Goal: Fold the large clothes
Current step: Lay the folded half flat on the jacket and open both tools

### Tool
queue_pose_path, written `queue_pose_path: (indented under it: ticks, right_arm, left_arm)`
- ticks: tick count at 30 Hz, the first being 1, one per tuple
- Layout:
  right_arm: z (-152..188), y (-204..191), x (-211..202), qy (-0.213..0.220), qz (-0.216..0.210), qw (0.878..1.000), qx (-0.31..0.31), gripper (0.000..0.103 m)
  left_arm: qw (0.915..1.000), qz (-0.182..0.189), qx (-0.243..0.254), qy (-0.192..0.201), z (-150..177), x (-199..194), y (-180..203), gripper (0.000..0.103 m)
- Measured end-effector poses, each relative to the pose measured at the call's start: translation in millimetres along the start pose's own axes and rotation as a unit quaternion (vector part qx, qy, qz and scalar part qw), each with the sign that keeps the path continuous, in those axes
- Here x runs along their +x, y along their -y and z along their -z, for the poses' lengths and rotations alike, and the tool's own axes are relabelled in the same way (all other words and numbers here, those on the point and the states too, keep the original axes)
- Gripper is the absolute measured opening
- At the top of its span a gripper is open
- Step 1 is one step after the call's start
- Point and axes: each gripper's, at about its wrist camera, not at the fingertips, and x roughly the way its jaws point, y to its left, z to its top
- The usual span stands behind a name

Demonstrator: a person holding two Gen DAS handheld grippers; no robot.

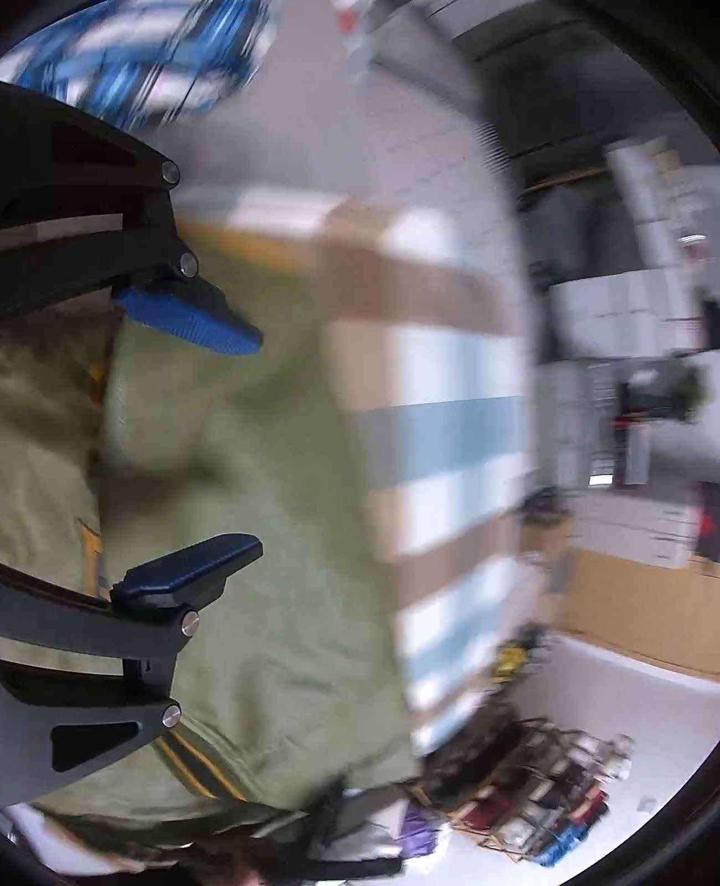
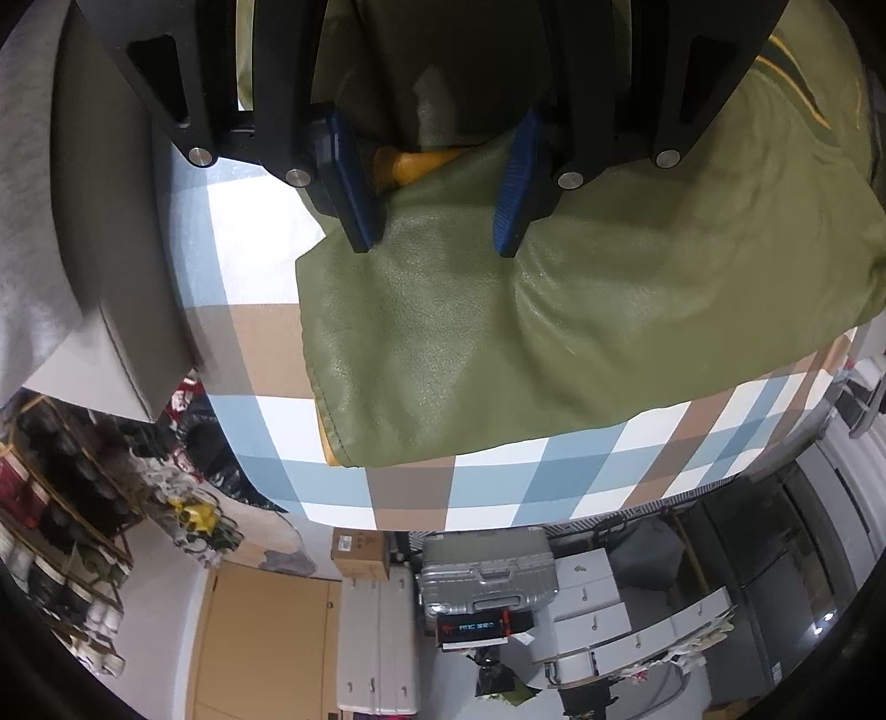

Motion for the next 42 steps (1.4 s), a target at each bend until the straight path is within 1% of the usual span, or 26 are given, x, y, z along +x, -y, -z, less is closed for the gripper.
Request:
queue_pose_path:
  ticks: [1, 2, 4, 6, 7, 8, 9, 10, 11, 12, 14, 15, 16, 17, 19, 23, 25, 29, 32, 34, 36, 37, 39, 40, 42]
  right_arm:
    - [0.2, 0.3, 0.3, -0.001, -0.001, 1.0, 0.001, 0.043]
    - [-0.2, 0.4, 0.1, -0.004, 0.001, 1.0, 0.002, 0.043]
    - [-2.3, -1.5, -0.6, -0.013, 0.01, 1.0, -0.003, 0.043]
    - [-9.7, -9.6, -6.8, -0.024, 0.032, 0.999, -0.028, 0.043]
    - [-13.8, -13.9, -14.0, -0.016, 0.041, 0.998, -0.039, 0.043]
    - [-16.6, -16.8, -23.0, -0.002, 0.032, 0.999, -0.042, 0.043]
    - [-19.7, -20.9, -34.7, 0.02, 0.004, 0.999, -0.042, 0.043]
    - [-21.2, -24.8, -41.3, 0.031, -0.019, 0.998, -0.042, 0.043]
    - [-21.5, -32.4, -43.6, 0.031, -0.038, 0.998, -0.048, 0.043]
    - [-19.9, -41.6, -37.5, 0.011, -0.041, 0.997, -0.061, 0.044]
    - [-9.0, -60.9, -12.0, -0.049, -0.018, 0.993, -0.108, 0.044]
    - [-3.6, -65.5, -5.3, -0.054, -0.007, 0.991, -0.122, 0.044]
    - [-2.7, -65.9, -5.8, -0.046, -0.007, 0.991, -0.123, 0.044]
    - [-4.7, -63.1, -4.0, -0.052, -0.013, 0.992, -0.113, 0.044]
    - [-10.4, -56.1, -0.2, -0.067, -0.03, 0.993, -0.087, 0.045]
    - [-17.0, -62.4, 8.2, -0.076, -0.03, 0.992, -0.096, 0.046]
    - [-23.0, -62.9, 14.7, -0.081, -0.038, 0.993, -0.082, 0.046]
    - [-31.9, -60.2, 22.2, -0.074, -0.045, 0.994, -0.07, 0.046]
    - [-39.0, -58.3, 28.1, -0.063, -0.044, 0.995, -0.057, 0.046]
    - [-45.4, -55.8, 33.2, -0.056, -0.044, 0.997, -0.038, 0.047]
    - [-49.9, -55.0, 35.6, -0.051, -0.042, 0.997, -0.027, 0.047]
    - [-52.0, -55.0, 37.2, -0.046, -0.038, 0.998, -0.023, 0.047]
    - [-51.2, -55.1, 36.5, -0.038, -0.033, 0.999, -0.02, 0.047]
    - [-48.2, -54.9, 34.1, -0.035, -0.033, 0.999, -0.021, 0.047]
    - [-38.2, -55.9, 25.7, -0.026, -0.03, 0.999, -0.037, 0.047]
  left_arm:
    - [0.9997, -0.001, 0.0, -0.023, 8.9, 14.5, -1.1, 0.062]
    - [0.9995, -0.001, 0.006, -0.031, 16.3, 21.4, 2.0, 0.062]
    - [0.9998, -0.009, 0.016, -0.006, 31.7, 21.3, 7.9, 0.063]
    - [0.9999, -0.005, -0.002, -0.012, 35.3, 18.3, 8.0, 0.063]
    - [0.9998, -0.005, -0.014, -0.017, 36.4, 15.4, 7.8, 0.063]
    - [0.9997, -0.009, -0.015, -0.017, 37.8, 12.8, 9.3, 0.063]
    - [0.9996, -0.017, -0.01, -0.018, 38.5, 12.1, 12.5, 0.063]
    - [0.9994, -0.031, 0.0, -0.017, 41.3, 12.7, 18.2, 0.064]
    - [0.9989, -0.043, 0.006, -0.014, 43.2, 15.0, 21.3, 0.064]
    - [0.9984, -0.054, 0.011, -0.014, 43.0, 17.7, 23.8, 0.065]
    - [0.9973, -0.068, 0.018, -0.018, 38.1, 20.9, 25.0, 0.066]
    - [0.9973, -0.067, 0.015, -0.026, 34.9, 22.6, 22.9, 0.067]
    - [0.9974, -0.064, 0.009, -0.033, 30.8, 25.2, 19.8, 0.068]
    - [0.9974, -0.059, 0.008, -0.04, 27.2, 27.7, 16.9, 0.069]
    - [0.9969, -0.06, 0.02, -0.047, 19.7, 32.6, 16.3, 0.072]
    - [0.9944, -0.063, 0.049, -0.07, 3.7, 41.2, 19.5, 0.075]
    - [0.9927, -0.064, 0.064, -0.079, -4.7, 45.0, 20.7, 0.077]
    - [0.9911, -0.061, 0.081, -0.086, -25.9, 56.0, 17.2, 0.078]
    - [0.9903, -0.072, 0.087, -0.081, -46.3, 66.9, 16.6, 0.079]
    - [0.9875, -0.089, 0.101, -0.081, -62.3, 75.4, 19.1, 0.084]
    - [0.9858, -0.11, 0.099, -0.079, -77.9, 85.8, 15.3, 0.099]
    - [0.9859, -0.118, 0.089, -0.078, -83.5, 90.7, 11.4, 0.101]
    - [0.9884, -0.111, 0.064, -0.081, -86.3, 93.4, 3.4, 0.102]
    - [0.9884, -0.111, 0.064, -0.081, -84.3, 92.2, 2.6, 0.102]
    - [0.9877, -0.119, 0.076, -0.066, -71.4, 85.4, 2.3, 0.103]
